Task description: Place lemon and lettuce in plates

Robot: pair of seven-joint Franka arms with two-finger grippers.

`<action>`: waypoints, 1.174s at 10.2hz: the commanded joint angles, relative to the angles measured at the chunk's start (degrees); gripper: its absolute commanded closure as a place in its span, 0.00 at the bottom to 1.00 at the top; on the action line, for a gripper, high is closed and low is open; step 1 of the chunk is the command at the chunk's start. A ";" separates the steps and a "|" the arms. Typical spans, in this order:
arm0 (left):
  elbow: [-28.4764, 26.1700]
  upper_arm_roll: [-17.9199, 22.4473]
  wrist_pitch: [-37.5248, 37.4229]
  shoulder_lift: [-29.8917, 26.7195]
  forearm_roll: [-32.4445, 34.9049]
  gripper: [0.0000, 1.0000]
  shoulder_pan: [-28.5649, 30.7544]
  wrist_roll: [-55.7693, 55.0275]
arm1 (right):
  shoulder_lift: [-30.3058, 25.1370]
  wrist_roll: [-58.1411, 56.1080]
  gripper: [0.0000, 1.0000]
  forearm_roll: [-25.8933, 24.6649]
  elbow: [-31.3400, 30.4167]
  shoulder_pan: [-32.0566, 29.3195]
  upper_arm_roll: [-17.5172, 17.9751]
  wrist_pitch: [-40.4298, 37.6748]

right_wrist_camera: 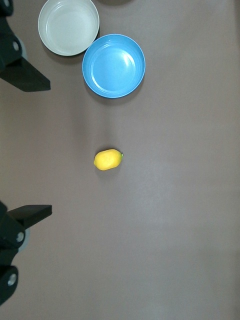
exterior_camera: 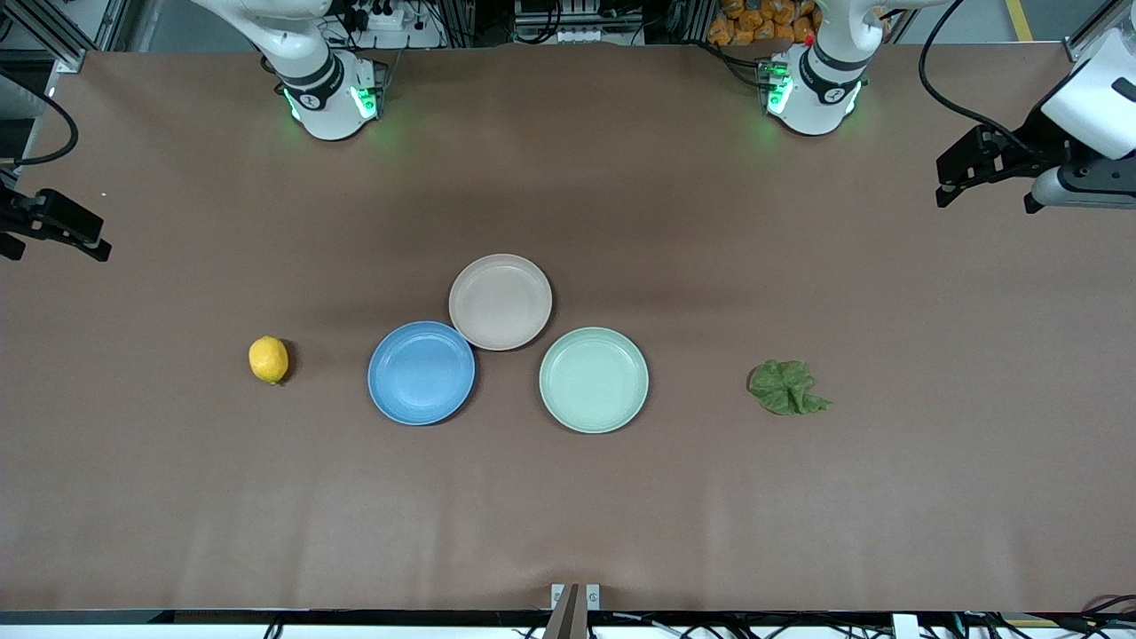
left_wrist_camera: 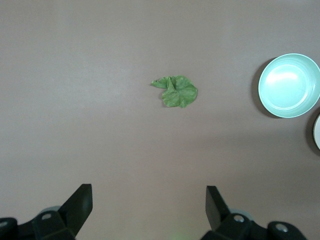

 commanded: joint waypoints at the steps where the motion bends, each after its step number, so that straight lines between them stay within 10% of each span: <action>1: 0.51 -0.22 -1.20 -0.05 -0.37 0.00 0.47 1.79 | 0.80 0.42 0.00 0.74 1.61 -0.84 0.62 -0.60; 12: 0.60 -0.05 -1.20 2.23 -0.72 0.00 0.64 0.65 | 0.80 0.42 0.00 0.74 1.61 -0.84 0.62 -0.78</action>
